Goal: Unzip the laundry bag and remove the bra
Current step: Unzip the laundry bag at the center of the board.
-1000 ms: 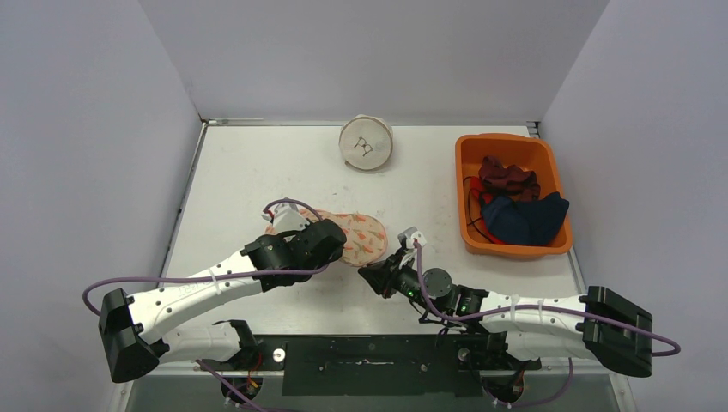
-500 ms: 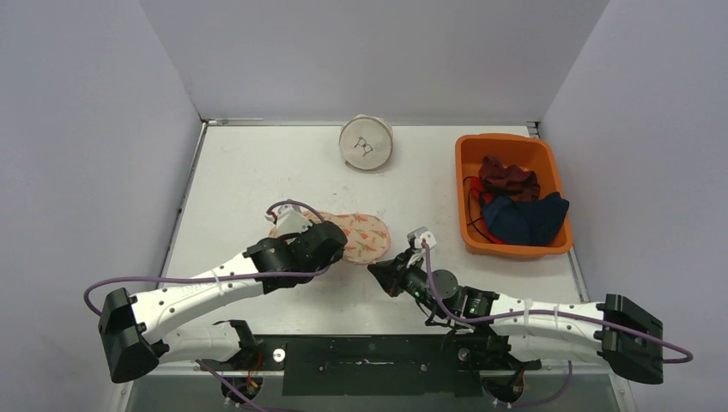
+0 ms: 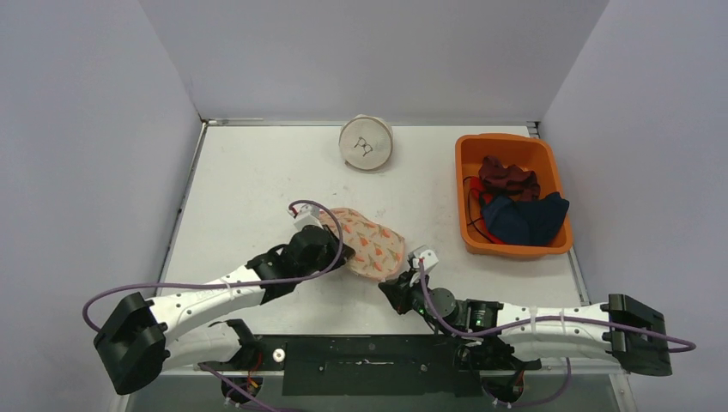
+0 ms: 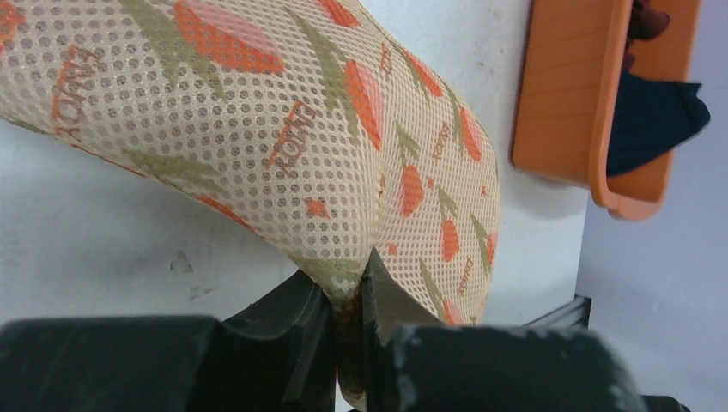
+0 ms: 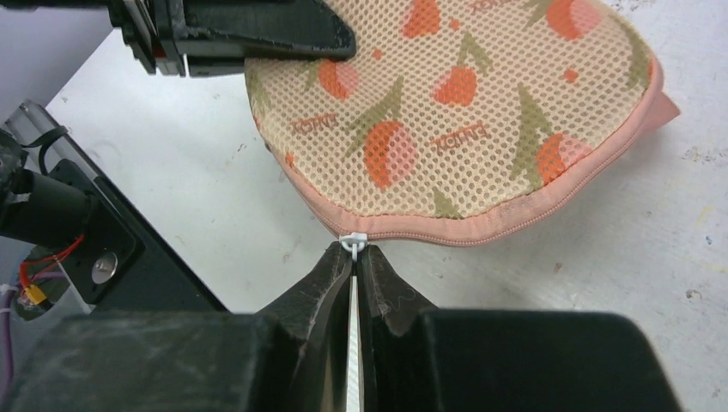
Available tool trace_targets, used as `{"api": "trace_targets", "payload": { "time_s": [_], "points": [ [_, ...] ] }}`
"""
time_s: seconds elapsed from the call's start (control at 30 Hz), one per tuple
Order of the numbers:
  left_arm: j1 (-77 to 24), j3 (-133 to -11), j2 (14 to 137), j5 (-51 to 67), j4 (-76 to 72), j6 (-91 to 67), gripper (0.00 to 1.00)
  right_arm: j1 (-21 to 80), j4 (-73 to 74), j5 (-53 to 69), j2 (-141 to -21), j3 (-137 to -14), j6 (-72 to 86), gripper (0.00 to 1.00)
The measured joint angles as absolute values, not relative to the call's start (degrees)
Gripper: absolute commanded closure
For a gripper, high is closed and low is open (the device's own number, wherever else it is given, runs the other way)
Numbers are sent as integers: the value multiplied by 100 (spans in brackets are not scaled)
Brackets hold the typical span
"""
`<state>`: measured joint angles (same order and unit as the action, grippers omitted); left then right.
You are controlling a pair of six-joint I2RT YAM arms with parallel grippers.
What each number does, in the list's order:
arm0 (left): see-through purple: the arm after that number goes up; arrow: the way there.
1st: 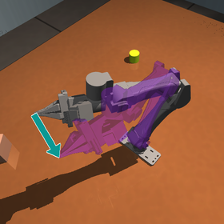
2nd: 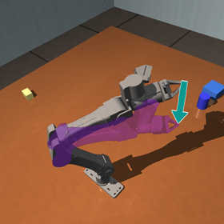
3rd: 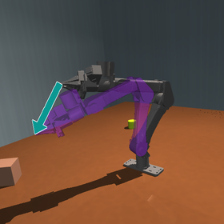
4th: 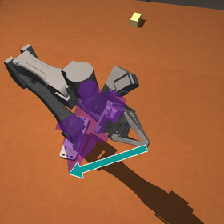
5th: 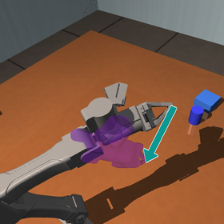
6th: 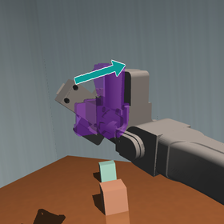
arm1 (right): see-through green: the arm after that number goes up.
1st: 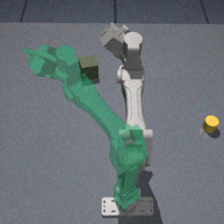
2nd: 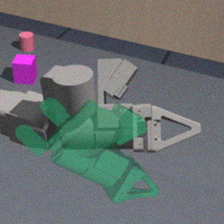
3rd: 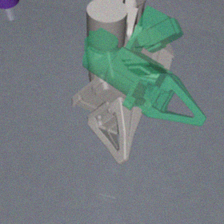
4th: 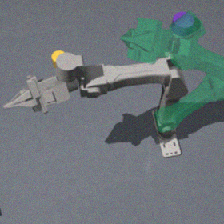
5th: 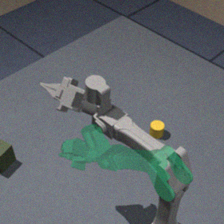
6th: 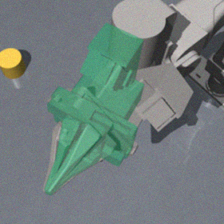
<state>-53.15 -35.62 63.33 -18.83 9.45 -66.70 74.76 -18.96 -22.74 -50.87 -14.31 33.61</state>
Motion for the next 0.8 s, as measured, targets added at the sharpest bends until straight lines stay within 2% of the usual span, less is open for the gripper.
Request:
{"api": "trace_targets", "payload": {
  "time_s": [0.17, 0.2, 0.37, 0.4, 0.57, 0.8],
  "points": [
    [-4615, -3275, 6556, -633, -213, -5940, 96, 7618, -2064, -2541, -5181, -1269, 3459, 95],
    [-4517, -3273, 6683, -416, -408, -5813, 87, 7618, -2112, -2578, -5218, -1247, 3481, 95],
    [-4219, -3269, 7299, 202, -1081, -5168, 9, 7625, -2370, -2755, -5798, -1221, 3562, 95],
    [-4178, -3260, 7332, 217, -1129, -5092, 1, 7629, -2397, -2770, -5977, -1221, 3579, 95],
    [-4119, -2993, 7076, 95, -1219, -5085, 4, 7655, -2561, -2768, -6624, -1223, 3627, 95],
    [-4499, -2036, 5166, -482, -432, -5747, 4, 7612, -3004, -2517, -7452, -1509, 3645, 95]
  ]
}}
